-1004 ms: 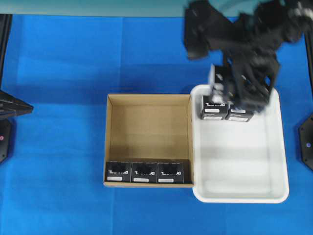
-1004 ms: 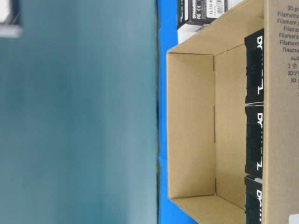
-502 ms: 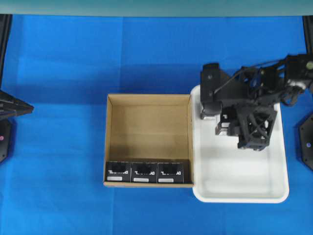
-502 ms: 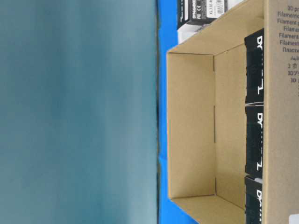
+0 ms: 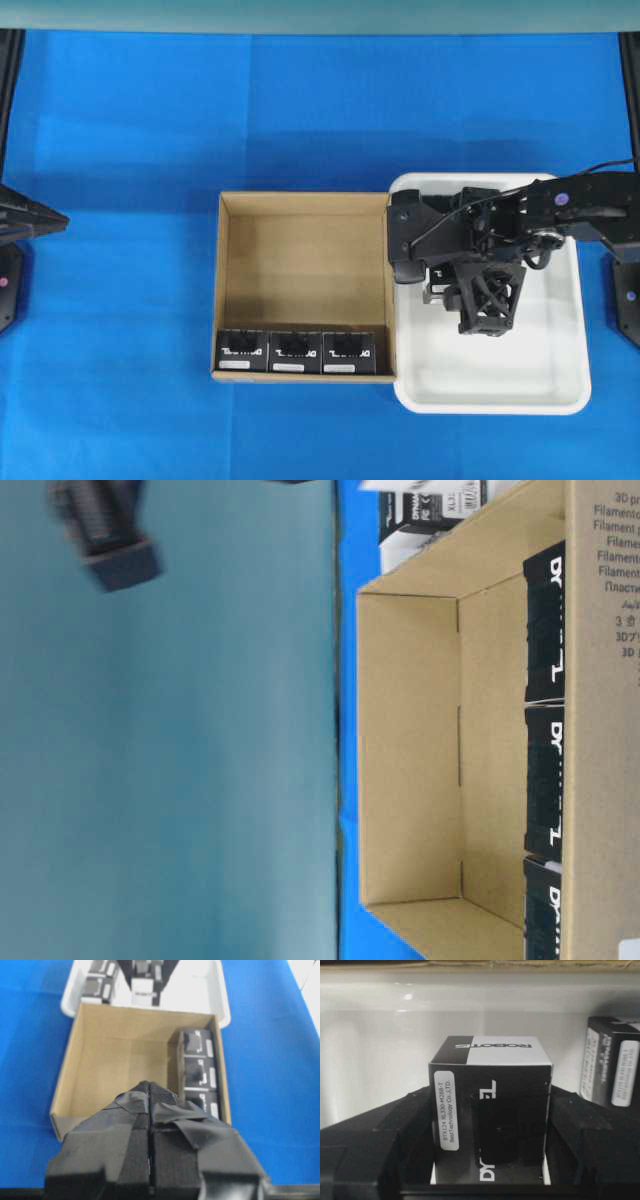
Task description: Pick the box from inside the cardboard box.
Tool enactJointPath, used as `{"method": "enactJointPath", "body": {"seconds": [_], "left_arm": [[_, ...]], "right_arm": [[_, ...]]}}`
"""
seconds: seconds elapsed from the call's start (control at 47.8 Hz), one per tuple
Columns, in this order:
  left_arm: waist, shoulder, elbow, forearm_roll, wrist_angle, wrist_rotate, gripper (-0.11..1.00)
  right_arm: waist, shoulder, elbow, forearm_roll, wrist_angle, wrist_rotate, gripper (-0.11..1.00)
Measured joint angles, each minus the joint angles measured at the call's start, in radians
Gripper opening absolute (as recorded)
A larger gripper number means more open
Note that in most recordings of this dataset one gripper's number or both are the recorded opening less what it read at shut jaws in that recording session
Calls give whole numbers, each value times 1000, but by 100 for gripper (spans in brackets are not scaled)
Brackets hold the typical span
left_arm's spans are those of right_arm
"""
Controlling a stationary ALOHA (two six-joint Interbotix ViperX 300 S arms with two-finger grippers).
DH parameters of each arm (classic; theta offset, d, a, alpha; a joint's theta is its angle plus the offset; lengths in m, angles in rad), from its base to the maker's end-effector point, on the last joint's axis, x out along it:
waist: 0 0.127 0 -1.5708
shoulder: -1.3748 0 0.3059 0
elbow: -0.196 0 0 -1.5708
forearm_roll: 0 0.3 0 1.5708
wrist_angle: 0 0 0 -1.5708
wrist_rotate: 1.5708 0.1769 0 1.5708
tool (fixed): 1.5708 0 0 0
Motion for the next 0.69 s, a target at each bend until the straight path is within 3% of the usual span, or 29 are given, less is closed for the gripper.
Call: {"method": "enactJointPath", "body": {"seconds": [0.23, 0.691], "left_arm": [[0, 0, 0, 0, 0, 2, -7], [2, 8, 0, 0, -5, 0, -7]], "right_arm": [[0, 18, 32, -5, -84, -2, 61], [-3, 114, 0, -18, -120, -5, 61]]}}
